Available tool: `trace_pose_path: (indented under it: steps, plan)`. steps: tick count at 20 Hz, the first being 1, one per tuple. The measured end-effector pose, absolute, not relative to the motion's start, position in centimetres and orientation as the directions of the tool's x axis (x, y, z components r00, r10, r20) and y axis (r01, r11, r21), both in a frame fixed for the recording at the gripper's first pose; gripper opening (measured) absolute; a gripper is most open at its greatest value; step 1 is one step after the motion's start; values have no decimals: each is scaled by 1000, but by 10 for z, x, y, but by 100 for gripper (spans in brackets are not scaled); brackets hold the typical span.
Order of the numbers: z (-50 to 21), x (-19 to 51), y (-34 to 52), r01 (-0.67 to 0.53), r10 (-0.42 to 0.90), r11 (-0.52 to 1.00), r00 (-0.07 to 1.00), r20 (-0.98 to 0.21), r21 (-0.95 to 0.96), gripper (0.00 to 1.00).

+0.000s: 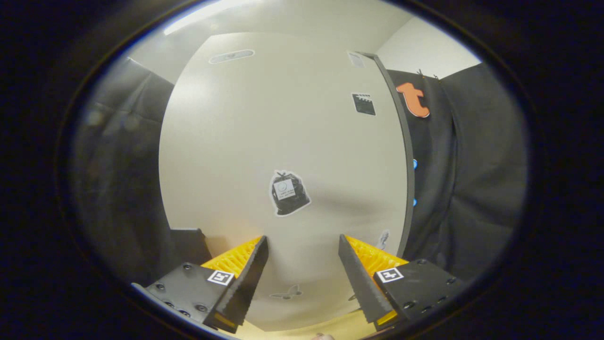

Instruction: Open the shoe cabinet door, grab the shoes and put them into the shoe cabinet, then close the shoe cabinet door.

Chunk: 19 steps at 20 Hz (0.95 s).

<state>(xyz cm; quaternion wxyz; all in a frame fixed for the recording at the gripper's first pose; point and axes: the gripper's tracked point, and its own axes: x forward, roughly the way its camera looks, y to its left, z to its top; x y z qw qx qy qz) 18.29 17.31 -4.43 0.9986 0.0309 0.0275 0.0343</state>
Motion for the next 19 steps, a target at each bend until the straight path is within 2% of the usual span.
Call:
trace_pose_path:
  steps: [8, 19]
  plan:
    - [-52, 225, 202, -68, 71, 996, 996, -50, 59, 93]
    - [-62, 235, 207, -29, 35, 995, 998, -59, 99, 93]
